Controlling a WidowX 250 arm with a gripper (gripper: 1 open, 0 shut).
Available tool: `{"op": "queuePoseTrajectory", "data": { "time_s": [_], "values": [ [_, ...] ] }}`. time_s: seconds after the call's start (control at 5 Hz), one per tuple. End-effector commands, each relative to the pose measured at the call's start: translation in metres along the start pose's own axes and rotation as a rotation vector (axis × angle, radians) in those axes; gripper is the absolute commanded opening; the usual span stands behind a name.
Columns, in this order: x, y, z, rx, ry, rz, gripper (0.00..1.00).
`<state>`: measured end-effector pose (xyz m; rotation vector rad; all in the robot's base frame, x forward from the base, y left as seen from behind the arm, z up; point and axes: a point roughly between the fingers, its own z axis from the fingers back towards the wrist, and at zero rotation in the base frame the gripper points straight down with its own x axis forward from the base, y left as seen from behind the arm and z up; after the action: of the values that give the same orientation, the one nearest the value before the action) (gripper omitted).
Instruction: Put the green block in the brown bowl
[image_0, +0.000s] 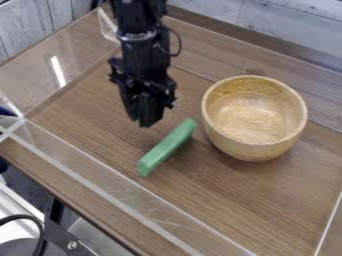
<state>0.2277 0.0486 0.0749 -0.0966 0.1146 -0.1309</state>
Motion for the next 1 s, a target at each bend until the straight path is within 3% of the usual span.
{"op": "queuePoseTrajectory", "data": {
  "time_s": [0.0,0.2,0.8],
  "values": [
    [0.019,-0.011,0.032,0.031,-0.094,-0.034,0.0],
    [0.013,-0.016,0.025,0.031,-0.077,-0.095,1.0],
    [0.007,-0.027,0.003,0.034,-0.051,-0.193,1.0]
  ]
}}
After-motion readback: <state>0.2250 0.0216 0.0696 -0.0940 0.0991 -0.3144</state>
